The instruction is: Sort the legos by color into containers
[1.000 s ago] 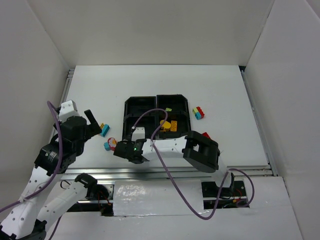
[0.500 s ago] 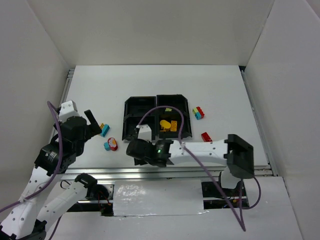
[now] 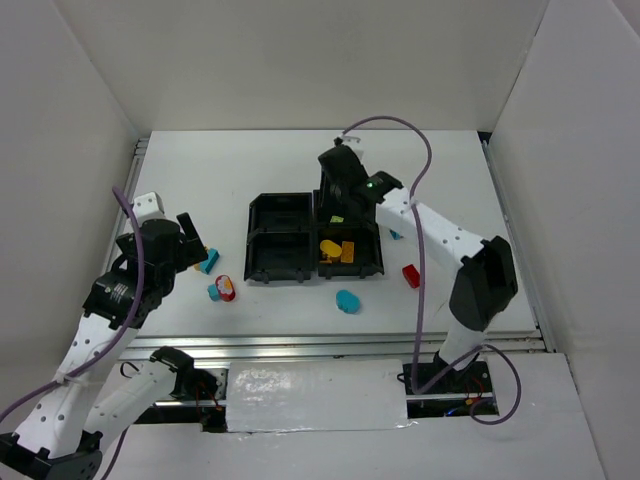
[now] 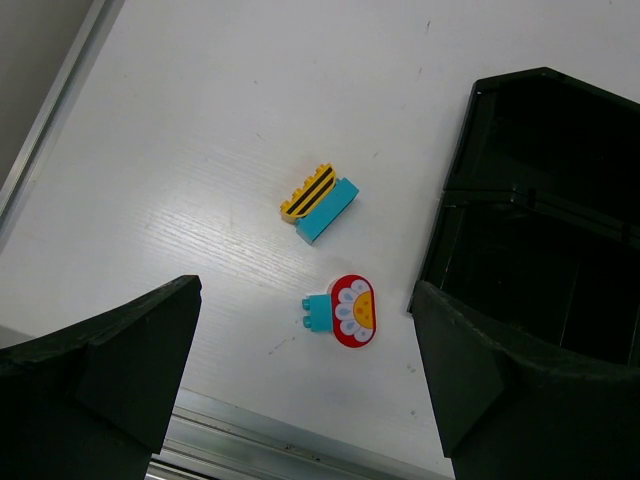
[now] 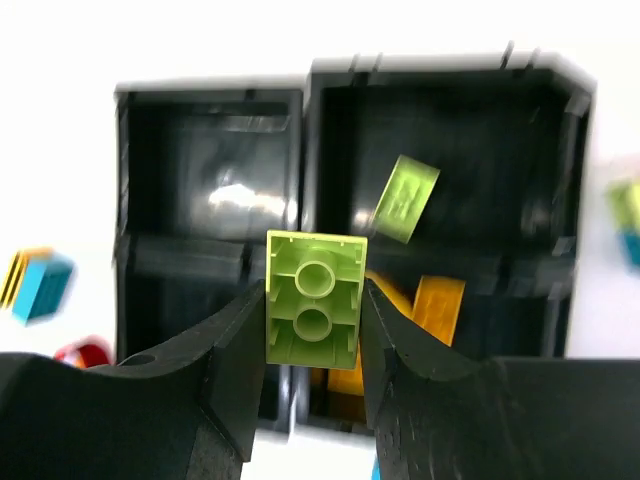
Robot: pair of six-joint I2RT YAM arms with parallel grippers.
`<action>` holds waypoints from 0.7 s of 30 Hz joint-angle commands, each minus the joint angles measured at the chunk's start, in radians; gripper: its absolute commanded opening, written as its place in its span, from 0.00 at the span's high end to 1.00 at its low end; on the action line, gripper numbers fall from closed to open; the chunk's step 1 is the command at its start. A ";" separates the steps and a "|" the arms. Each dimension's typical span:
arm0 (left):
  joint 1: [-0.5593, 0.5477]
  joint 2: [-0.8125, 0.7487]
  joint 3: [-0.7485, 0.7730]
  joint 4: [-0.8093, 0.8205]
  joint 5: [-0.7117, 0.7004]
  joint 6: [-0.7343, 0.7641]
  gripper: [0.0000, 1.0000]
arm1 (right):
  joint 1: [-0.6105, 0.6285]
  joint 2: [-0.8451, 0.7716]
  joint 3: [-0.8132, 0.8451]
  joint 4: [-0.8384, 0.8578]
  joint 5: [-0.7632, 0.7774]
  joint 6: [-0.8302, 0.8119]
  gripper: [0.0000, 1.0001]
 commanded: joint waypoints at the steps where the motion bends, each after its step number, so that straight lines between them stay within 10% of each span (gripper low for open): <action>1: 0.012 -0.008 -0.003 0.044 0.022 0.026 0.01 | -0.070 0.119 0.162 -0.092 -0.048 -0.115 1.00; 21: 0.013 -0.032 -0.010 0.047 0.030 0.026 0.00 | -0.170 0.251 0.245 -0.125 -0.104 -0.155 1.00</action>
